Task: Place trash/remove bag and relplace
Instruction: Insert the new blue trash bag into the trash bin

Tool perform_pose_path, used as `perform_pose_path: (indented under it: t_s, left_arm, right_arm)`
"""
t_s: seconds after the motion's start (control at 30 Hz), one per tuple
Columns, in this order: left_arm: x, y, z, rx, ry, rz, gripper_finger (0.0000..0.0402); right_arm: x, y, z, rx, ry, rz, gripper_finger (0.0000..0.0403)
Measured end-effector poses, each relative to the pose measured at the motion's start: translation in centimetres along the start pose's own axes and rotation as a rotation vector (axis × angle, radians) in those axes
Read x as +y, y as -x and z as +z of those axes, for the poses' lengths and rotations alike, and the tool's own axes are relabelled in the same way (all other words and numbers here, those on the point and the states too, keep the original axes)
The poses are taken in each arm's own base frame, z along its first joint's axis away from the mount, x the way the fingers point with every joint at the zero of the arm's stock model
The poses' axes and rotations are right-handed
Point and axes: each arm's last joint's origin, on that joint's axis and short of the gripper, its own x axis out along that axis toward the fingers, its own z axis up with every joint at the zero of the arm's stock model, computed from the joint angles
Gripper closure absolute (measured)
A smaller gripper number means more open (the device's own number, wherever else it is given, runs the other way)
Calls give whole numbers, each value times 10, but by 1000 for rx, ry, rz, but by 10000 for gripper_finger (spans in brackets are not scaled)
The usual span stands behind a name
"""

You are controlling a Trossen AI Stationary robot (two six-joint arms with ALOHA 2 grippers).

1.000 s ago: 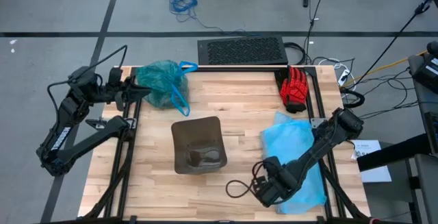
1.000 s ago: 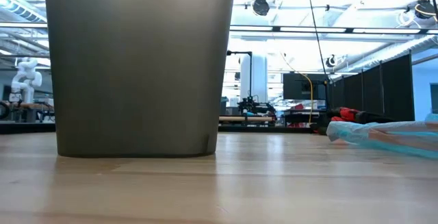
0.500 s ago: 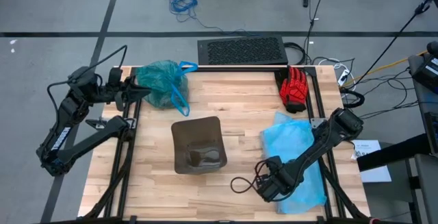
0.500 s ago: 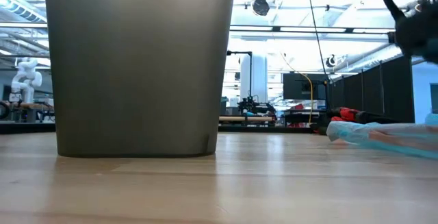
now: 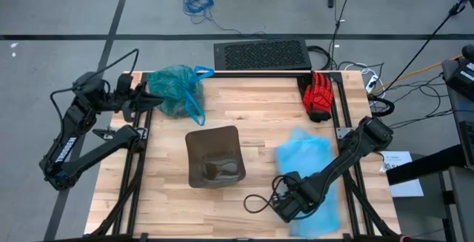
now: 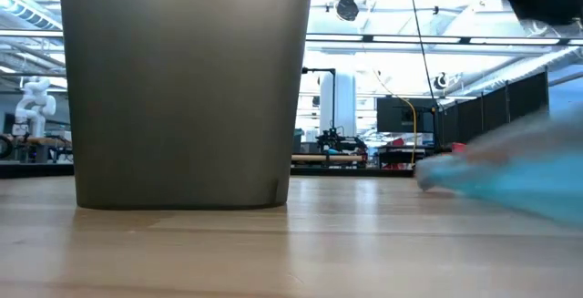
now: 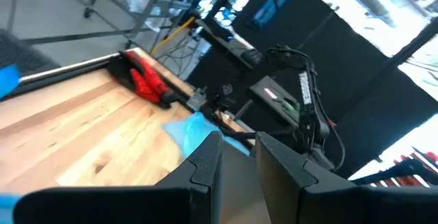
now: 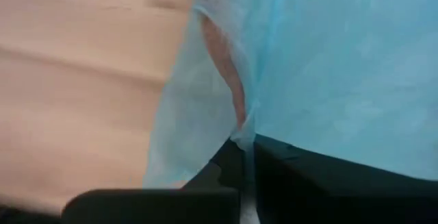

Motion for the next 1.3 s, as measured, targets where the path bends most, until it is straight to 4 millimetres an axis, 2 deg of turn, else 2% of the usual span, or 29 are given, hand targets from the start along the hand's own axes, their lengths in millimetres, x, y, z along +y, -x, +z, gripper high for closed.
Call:
perform_pose_path:
  t_s: [0.1, 0.23, 0.4, 0.53, 0.67, 0.87, 0.97, 1.13, 1.3]
  left_arm:
    - [-4, 0, 5, -35, -50, -44, 317]
    - [-14, 3, 15, -104, -140, -89, 317]
    - [-27, 9, 23, -158, -209, -124, 317]
    - [-32, 12, 26, -170, -222, -129, 317]
    - [-38, 16, 29, -191, -239, -130, 317]
    - [-45, 19, 33, -210, -217, -148, 317]
    - [-49, 21, 36, -231, -215, -161, 317]
    - [-59, 27, 42, -295, -241, -141, 317]
    - [-57, 24, 46, -303, -228, -118, 317]
  right_arm:
    - [15, 36, -5, -27, -3, 89, 402]
    - [24, 100, -7, -89, -22, 173, 403]
    - [11, 187, 2, -238, -84, 317, 403]
    - [9, 235, 16, -362, -62, 552, 403]
    - [15, 267, 37, -480, -16, 699, 403]
    - [36, 298, 66, -613, 144, 889, 403]
    - [39, 323, 78, -697, 229, 1037, 403]
    - [29, 366, 84, -873, 341, 1271, 403]
    - [20, 392, 85, -1023, 406, 1408, 403]
